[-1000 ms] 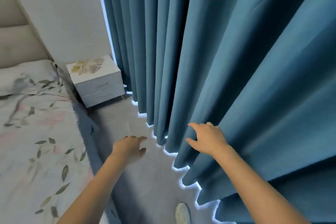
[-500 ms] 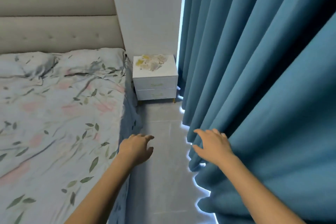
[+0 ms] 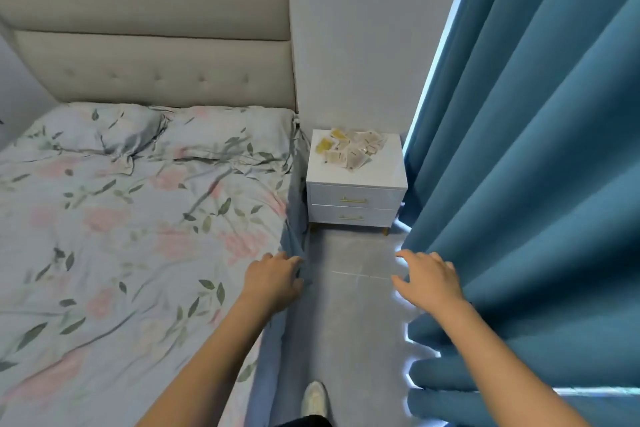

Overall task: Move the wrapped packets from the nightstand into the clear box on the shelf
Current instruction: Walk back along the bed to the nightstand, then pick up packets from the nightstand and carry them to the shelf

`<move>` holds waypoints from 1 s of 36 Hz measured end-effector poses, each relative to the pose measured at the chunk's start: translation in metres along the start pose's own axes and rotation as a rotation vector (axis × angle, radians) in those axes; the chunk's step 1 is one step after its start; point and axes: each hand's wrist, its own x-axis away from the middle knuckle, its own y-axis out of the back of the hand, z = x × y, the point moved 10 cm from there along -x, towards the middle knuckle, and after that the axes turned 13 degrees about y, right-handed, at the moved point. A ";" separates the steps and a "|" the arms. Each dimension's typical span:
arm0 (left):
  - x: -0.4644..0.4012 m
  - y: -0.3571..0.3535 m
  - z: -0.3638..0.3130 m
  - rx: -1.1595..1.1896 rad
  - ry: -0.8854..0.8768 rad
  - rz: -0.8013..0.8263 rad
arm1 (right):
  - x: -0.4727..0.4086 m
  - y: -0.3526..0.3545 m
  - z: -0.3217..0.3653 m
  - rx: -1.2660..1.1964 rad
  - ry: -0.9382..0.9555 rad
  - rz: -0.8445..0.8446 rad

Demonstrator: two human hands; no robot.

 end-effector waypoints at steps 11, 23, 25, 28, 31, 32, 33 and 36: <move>-0.177 0.067 -0.059 0.006 -0.073 0.037 | -0.174 0.062 -0.069 -0.009 -0.043 0.026; -0.415 0.131 -0.113 0.129 0.061 -0.012 | -0.416 0.091 -0.161 -0.012 0.064 0.094; -0.445 0.131 -0.123 0.174 0.091 -0.005 | -0.450 0.088 -0.166 0.007 0.108 0.122; -0.488 0.121 -0.133 0.220 0.136 0.035 | -0.496 0.076 -0.173 0.006 0.163 0.178; -0.525 0.106 -0.137 0.243 0.162 0.074 | -0.538 0.057 -0.178 0.023 0.205 0.242; -0.537 0.100 -0.137 0.250 0.169 0.085 | -0.550 0.049 -0.178 0.024 0.217 0.262; -0.549 0.094 -0.136 0.256 0.175 0.089 | -0.562 0.039 -0.179 0.020 0.229 0.277; -0.585 0.072 -0.133 0.287 0.209 0.095 | -0.595 0.009 -0.184 0.024 0.263 0.324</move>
